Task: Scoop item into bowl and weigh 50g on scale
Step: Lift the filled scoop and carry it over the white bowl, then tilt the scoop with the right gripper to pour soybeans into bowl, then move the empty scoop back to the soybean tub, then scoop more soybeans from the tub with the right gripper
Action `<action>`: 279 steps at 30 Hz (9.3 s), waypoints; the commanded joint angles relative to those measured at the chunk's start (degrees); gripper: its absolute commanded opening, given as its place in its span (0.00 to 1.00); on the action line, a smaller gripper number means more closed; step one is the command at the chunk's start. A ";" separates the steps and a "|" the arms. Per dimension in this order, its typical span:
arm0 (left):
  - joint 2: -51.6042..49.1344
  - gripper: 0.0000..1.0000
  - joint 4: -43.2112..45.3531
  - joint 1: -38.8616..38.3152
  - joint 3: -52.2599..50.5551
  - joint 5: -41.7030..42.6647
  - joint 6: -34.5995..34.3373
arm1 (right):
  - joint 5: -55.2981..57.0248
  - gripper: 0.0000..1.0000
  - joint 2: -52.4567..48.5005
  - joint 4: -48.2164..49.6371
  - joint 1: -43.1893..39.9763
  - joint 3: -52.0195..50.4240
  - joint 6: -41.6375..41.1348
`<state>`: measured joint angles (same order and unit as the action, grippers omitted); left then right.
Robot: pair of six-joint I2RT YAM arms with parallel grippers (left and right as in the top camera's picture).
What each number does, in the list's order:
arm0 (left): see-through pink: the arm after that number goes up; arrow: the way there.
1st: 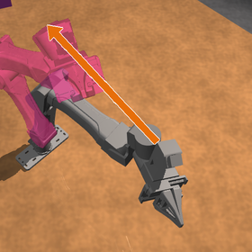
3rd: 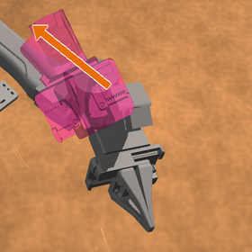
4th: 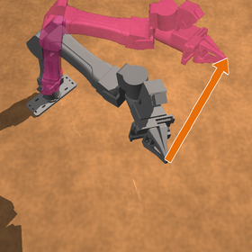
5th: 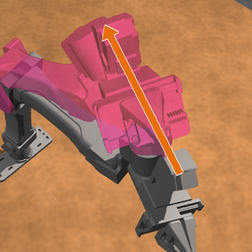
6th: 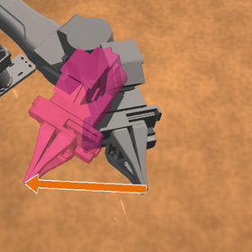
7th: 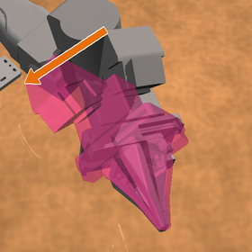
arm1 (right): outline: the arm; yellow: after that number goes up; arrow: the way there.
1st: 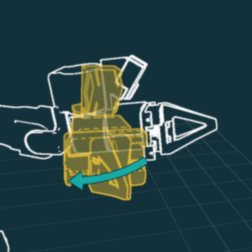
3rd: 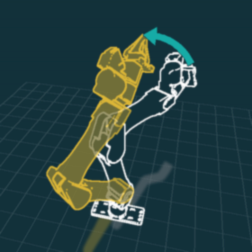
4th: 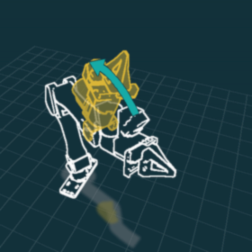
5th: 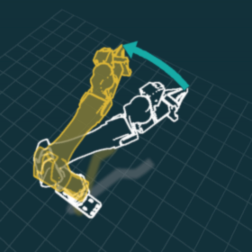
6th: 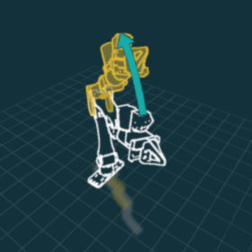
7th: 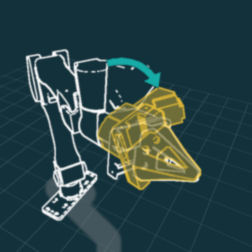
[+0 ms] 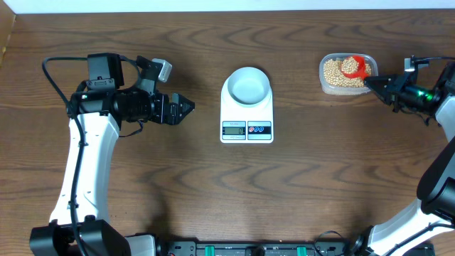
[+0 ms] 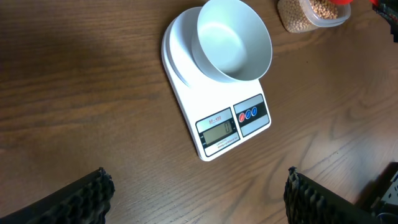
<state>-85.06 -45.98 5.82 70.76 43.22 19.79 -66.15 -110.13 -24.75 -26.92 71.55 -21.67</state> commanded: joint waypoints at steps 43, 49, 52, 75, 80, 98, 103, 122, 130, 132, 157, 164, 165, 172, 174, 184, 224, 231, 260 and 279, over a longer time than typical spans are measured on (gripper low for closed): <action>1.16 0.90 0.17 -0.02 0.72 0.68 1.16 | -6.91 0.01 -0.50 22.25 27.89 -0.35 -21.05; 1.16 0.90 0.17 -0.02 0.72 0.70 1.16 | -6.86 0.01 -0.50 22.21 31.58 -0.35 -14.14; 1.16 0.90 0.17 -0.02 0.72 0.70 1.16 | -6.84 0.01 -0.50 22.16 32.89 -0.35 -7.85; 1.16 0.90 0.15 -0.02 0.72 0.70 1.16 | 3.80 0.01 -0.50 6.47 33.40 -0.37 27.23; 1.16 0.89 0.17 -0.02 0.72 0.70 1.16 | 6.84 0.01 -0.50 6.03 33.51 -0.37 30.69; 1.16 0.90 0.15 -0.02 0.72 0.70 1.16 | 11.85 0.01 -0.50 6.10 35.76 -0.37 40.79; 1.16 0.90 0.15 -0.02 0.72 0.70 1.16 | 11.87 0.01 -0.50 6.23 35.76 -0.37 43.67; 1.16 0.90 0.15 -0.02 0.72 0.70 1.16 | 17.20 0.01 2.75 6.25 36.13 -0.35 44.06; 1.16 0.90 0.17 -0.02 0.72 0.70 1.16 | 24.26 0.01 5.22 5.62 39.10 -0.35 44.72; 1.16 0.90 0.17 -0.02 0.72 0.70 1.16 | 27.30 0.01 5.22 5.42 40.33 -0.35 44.94; 1.16 0.90 0.15 0.37 0.72 0.70 1.14 | 42.56 0.01 12.98 4.59 46.05 -0.35 48.57; 1.16 0.90 0.17 0.37 0.72 0.70 1.16 | 50.58 0.01 12.70 1.79 49.64 -0.37 49.96; 1.16 0.90 0.15 0.37 0.72 0.70 1.16 | 52.50 0.01 12.72 1.81 50.62 -0.37 50.10; 1.16 0.90 0.15 0.37 0.72 0.70 1.16 | 59.91 0.01 12.74 1.75 53.13 -0.35 50.71; 1.16 0.90 0.15 0.35 0.72 0.70 1.16 | 59.74 0.01 12.72 1.75 53.18 -0.35 50.56; 1.16 0.90 0.15 0.37 0.72 0.70 1.16 | 56.28 0.01 17.20 1.51 53.05 -0.33 39.95; 1.16 0.90 0.15 0.37 0.72 0.70 1.16 | 73.99 0.01 29.24 -18.23 31.19 -0.35 -7.63; 1.16 0.90 0.15 0.37 0.72 0.70 1.16 | 72.59 0.01 22.18 -19.04 28.83 -0.35 -7.61; 1.16 0.90 0.15 0.37 0.72 0.70 1.16 | 65.00 0.01 13.11 -11.28 28.39 -0.35 -17.31; 1.16 0.90 0.15 0.37 0.72 0.70 1.16 | 54.03 0.01 8.39 -7.34 27.34 -0.35 -17.51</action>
<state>-85.01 -45.89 5.93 70.76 43.22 19.81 -7.16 -100.84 -31.79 1.28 71.18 -38.41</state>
